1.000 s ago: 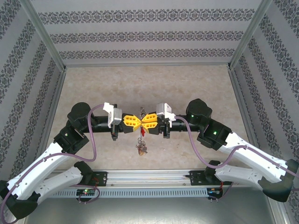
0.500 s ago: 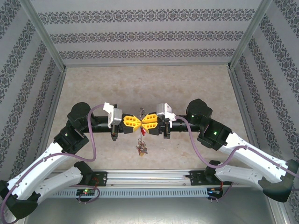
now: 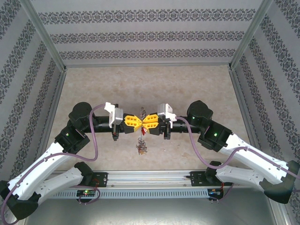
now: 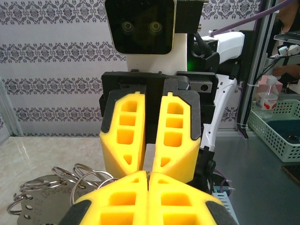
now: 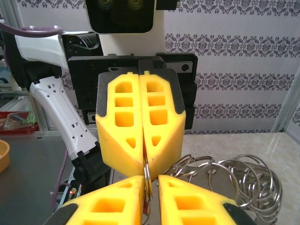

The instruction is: Put the keys on the keyring

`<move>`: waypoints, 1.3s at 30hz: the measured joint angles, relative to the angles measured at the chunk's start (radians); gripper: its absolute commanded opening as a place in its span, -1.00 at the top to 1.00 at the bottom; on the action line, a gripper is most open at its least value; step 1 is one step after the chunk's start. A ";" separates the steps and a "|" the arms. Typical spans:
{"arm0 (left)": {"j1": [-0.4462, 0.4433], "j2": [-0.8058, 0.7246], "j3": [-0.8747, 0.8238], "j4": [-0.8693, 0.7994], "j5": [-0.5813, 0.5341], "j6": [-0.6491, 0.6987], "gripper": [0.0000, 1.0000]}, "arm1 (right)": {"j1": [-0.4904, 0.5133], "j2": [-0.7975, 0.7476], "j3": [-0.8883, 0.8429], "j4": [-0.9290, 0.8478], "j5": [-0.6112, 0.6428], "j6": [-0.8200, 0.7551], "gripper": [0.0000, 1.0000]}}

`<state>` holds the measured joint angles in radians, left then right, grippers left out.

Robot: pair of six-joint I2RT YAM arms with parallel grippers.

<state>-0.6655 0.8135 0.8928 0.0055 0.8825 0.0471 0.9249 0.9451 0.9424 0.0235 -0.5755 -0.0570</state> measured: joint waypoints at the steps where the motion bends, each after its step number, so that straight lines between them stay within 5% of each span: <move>1: 0.000 0.001 0.000 0.000 0.000 0.000 1.00 | 0.000 0.000 -0.003 0.005 0.002 0.000 0.65; 8: 0.003 0.015 0.001 -0.002 -0.005 -0.003 1.00 | -0.013 -0.003 -0.024 0.026 0.001 0.008 0.81; 10: 0.007 0.020 0.002 -0.001 -0.004 -0.005 1.00 | -0.020 -0.003 -0.031 0.034 0.001 0.008 1.00; 15: 0.008 0.037 0.011 -0.007 -0.010 -0.011 1.00 | -0.040 -0.008 -0.036 0.035 -0.016 0.013 1.00; 22: 0.004 0.079 0.187 -0.259 -0.094 0.091 0.33 | -0.064 -0.018 -0.043 -0.030 0.002 -0.002 1.00; 31: -0.050 0.110 0.396 -0.655 -0.283 0.286 0.32 | -0.085 -0.027 -0.049 -0.185 0.013 -0.062 1.00; 39: -0.087 0.192 0.417 -0.752 -0.310 0.333 0.42 | -0.085 -0.034 -0.036 -0.273 0.014 -0.117 1.00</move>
<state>-0.7525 1.0050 1.3094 -0.7464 0.5724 0.3801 0.8394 0.9108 0.9066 -0.2497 -0.5613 -0.1738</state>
